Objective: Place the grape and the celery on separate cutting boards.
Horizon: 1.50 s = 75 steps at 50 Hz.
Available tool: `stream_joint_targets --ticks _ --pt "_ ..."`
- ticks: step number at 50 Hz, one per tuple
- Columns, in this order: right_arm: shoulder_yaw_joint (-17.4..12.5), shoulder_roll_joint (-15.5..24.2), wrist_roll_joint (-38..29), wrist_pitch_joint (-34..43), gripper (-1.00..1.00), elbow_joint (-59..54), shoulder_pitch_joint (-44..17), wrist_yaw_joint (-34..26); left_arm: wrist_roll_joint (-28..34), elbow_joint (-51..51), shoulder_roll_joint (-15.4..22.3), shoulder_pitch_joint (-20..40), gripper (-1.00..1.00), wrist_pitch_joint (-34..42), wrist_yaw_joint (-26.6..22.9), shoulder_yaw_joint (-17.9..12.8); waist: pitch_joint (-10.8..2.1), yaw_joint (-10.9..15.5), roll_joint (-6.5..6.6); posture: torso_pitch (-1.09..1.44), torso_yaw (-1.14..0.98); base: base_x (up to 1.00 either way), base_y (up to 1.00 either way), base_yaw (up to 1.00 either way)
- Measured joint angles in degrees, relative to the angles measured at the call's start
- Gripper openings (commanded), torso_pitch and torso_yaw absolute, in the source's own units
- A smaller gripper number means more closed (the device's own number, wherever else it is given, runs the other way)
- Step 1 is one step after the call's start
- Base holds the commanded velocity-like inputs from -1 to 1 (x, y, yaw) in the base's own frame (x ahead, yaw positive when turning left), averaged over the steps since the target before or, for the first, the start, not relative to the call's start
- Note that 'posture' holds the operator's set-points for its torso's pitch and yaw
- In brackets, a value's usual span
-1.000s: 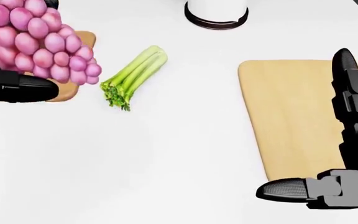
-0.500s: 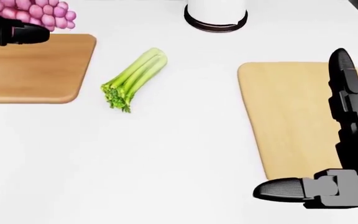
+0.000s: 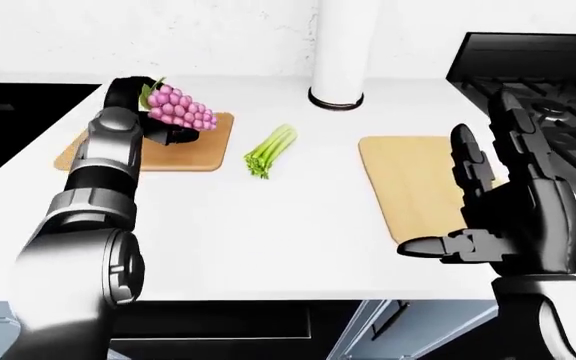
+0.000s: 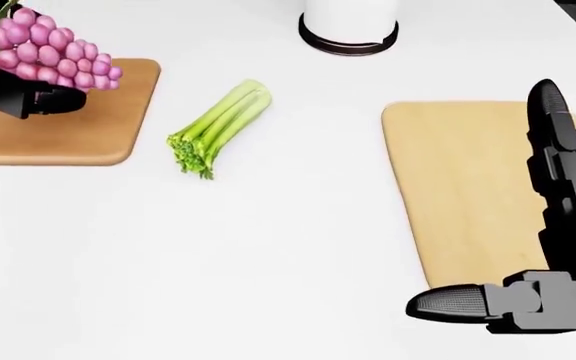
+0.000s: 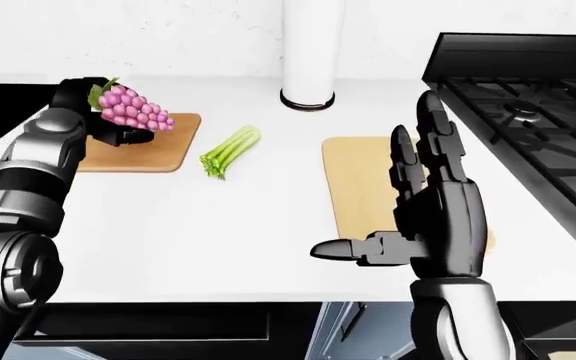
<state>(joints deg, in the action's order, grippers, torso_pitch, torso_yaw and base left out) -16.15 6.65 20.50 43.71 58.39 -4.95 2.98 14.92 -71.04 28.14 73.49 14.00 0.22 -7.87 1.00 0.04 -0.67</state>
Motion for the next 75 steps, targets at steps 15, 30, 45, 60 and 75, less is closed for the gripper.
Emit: stream_joint_targets --ticks 15,30,45,60,75 --pt "0.9 -1.0 -2.0 -2.7 1.00 -2.0 1.2 -1.6 2.1 -1.8 0.7 -1.7 -0.22 0.7 4.0 -0.2 -0.34 0.0 0.26 0.00 0.00 0.00 0.00 0.00" --pt "1.0 -1.2 -2.4 -2.4 1.00 -1.8 1.2 -1.8 2.7 -1.5 0.9 -1.9 0.76 1.0 3.5 -0.3 -0.60 0.0 0.32 0.00 0.00 0.00 0.00 0.00" --pt "-0.4 1.3 -0.5 2.4 1.00 0.1 -3.7 0.4 2.3 7.0 2.3 -1.1 0.95 4.0 -0.4 -0.3 -0.50 -0.1 0.29 0.00 0.00 0.00 0.00 0.00" --pt "2.4 10.2 5.9 12.0 1.00 0.4 -16.5 8.5 0.8 55.3 1.4 -18.0 1.00 24.1 -12.2 -2.7 0.57 -0.3 0.27 0.00 0.00 0.00 0.00 0.00" --pt "11.8 14.3 -8.6 26.6 1.00 -8.3 -40.6 -2.6 -0.6 111.6 4.8 -35.2 1.00 54.4 -28.4 -11.2 1.98 0.1 0.99 0.00 0.00 0.00 0.00 0.00"
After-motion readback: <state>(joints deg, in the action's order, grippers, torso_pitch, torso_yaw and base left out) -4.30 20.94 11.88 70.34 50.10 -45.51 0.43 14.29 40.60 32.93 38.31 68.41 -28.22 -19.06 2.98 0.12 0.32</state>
